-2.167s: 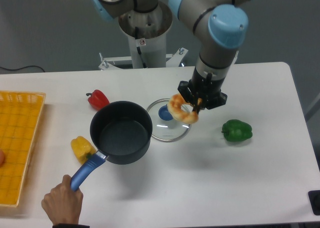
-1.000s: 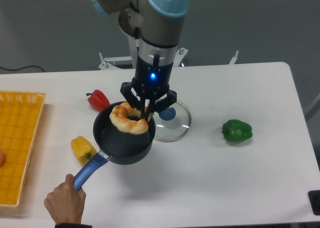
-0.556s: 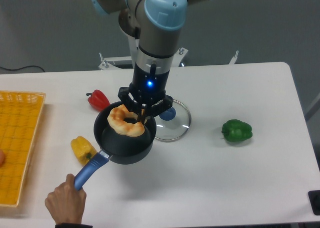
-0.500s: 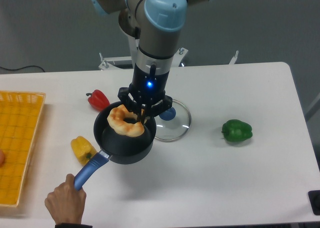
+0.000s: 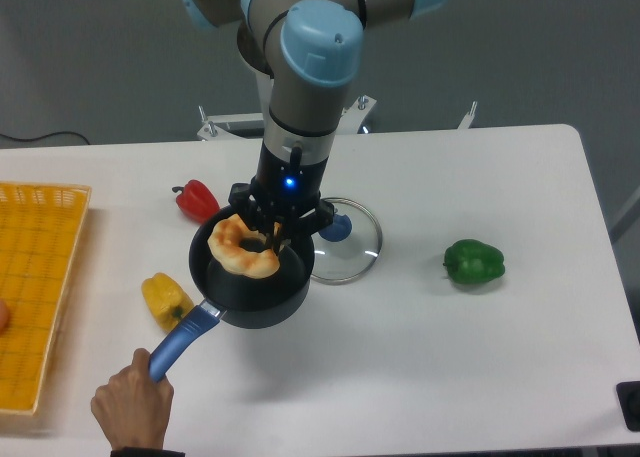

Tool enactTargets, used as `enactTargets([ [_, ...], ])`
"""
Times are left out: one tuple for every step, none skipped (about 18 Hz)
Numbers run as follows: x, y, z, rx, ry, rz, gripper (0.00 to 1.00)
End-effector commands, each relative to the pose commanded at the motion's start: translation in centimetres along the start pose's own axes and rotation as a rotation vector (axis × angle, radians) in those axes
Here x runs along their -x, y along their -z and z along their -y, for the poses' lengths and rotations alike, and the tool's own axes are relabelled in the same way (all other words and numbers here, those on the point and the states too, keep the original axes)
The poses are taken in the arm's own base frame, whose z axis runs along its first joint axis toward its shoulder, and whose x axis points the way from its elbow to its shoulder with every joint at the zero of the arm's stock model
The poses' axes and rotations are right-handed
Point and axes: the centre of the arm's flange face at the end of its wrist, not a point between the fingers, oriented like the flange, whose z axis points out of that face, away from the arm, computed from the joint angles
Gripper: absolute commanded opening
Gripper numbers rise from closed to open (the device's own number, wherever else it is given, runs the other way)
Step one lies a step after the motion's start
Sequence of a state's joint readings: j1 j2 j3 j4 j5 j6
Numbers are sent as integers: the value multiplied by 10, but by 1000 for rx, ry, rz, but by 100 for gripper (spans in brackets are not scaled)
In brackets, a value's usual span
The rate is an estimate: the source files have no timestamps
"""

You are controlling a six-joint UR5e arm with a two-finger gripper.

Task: Place the donuts in the pot
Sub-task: 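Lower the donut into the saucepan, then open the gripper to release the donut and lift away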

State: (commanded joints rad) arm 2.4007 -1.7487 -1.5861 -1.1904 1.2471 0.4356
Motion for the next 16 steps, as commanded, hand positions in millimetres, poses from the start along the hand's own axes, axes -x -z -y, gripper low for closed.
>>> enactTargets([
  [0,-4,-2,7,-2,-2,20],
  [1,-6,-4,11,-4,0,24],
  [0,-7,-4,13,-5,0,31],
  [-2,-6,-4,12,-15,2,53],
  [-2,-6,-4,13,-31,0,64],
  [-2,-7,-5,15,-48,0,81],
  [-2,-6,-6,18,-59,7,100],
  [-1,-6,-7,26,-61,25,100],
  [-1,-6,-8,34,-60,36,100],
  [-6,-6,-7,35,-69,36,100],
  [-9,-6,-7,36,-72,36,100],
  [-9,-6,-8,37,-70,36,100],
  [-9,-3,-6,36,-70,43,100],
  [-8,-1,-5,37,-69,49,100],
  [-10,1,-5,35,-71,50,100],
  [-9,3,-5,32,-71,52,100],
])
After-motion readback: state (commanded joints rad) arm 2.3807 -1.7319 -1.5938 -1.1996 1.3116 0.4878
